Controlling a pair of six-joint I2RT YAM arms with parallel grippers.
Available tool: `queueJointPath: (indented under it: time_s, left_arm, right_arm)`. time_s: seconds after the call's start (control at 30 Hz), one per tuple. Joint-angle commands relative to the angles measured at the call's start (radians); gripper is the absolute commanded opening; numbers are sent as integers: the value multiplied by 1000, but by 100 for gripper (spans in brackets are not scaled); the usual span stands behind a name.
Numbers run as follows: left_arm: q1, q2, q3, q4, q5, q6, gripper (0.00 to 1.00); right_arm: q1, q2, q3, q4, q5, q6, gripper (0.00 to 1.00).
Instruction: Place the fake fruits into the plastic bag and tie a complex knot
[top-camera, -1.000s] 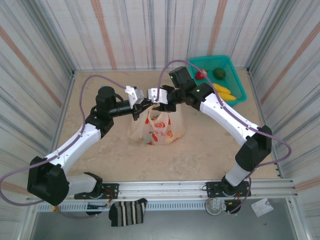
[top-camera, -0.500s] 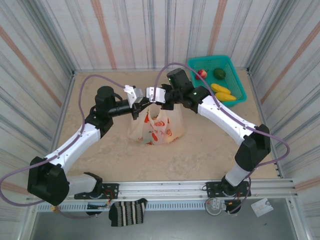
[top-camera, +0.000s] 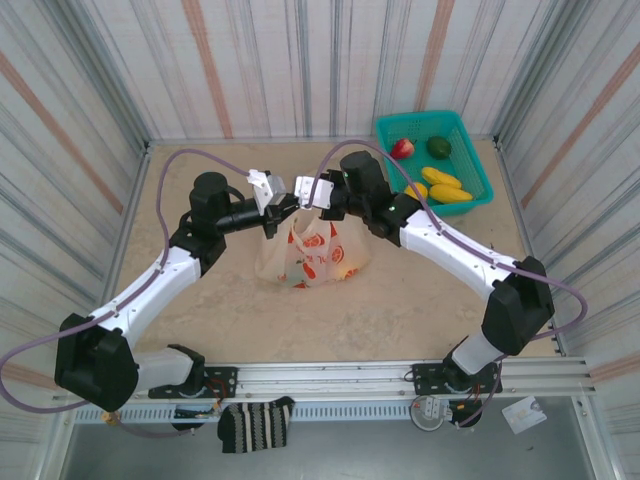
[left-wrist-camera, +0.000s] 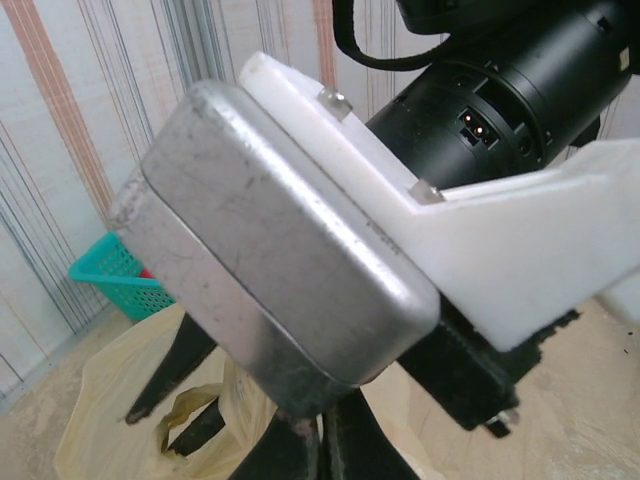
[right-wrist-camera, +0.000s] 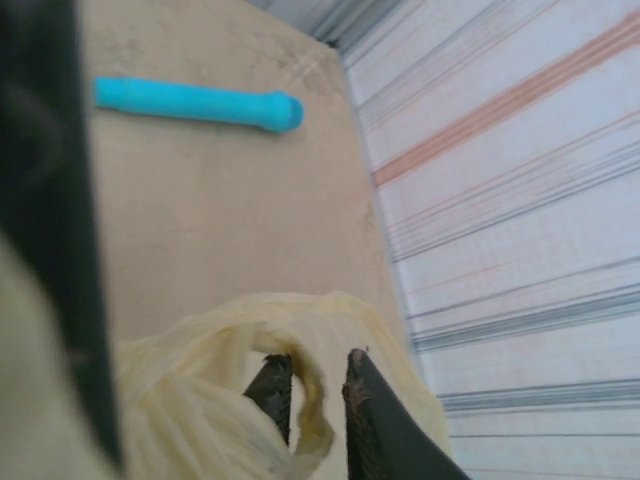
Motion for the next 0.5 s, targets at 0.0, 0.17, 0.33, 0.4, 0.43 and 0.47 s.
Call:
queueJointPath:
  time_s: [0.0,0.17,0.33,0.4,0.43,0.47]
  left_arm:
    - [-6,-53,0,12,57,-18,0]
    - [-9,-52,-1,18,61,-25,3]
    - [-14,-74,-10,16,27,-32,39]
    - [-14,-92,-17,21,8,-32,44]
    - [-15,-105,-18,17,-1,-33,47]
    - [-16,-118,-19,12,-9,-34,48]
  right_arm:
    - [-2,-28,-42,201,144,16,22]
    - [12,-25,-83,297,172,28,11]
    - [5,-38,-119,304,99,57,0]
    - [0,-47,-133,309,79,67,0]
    - [-4,-53,-143,312,71,74,0]
    - [-6,-59,-149,318,63,81,0]
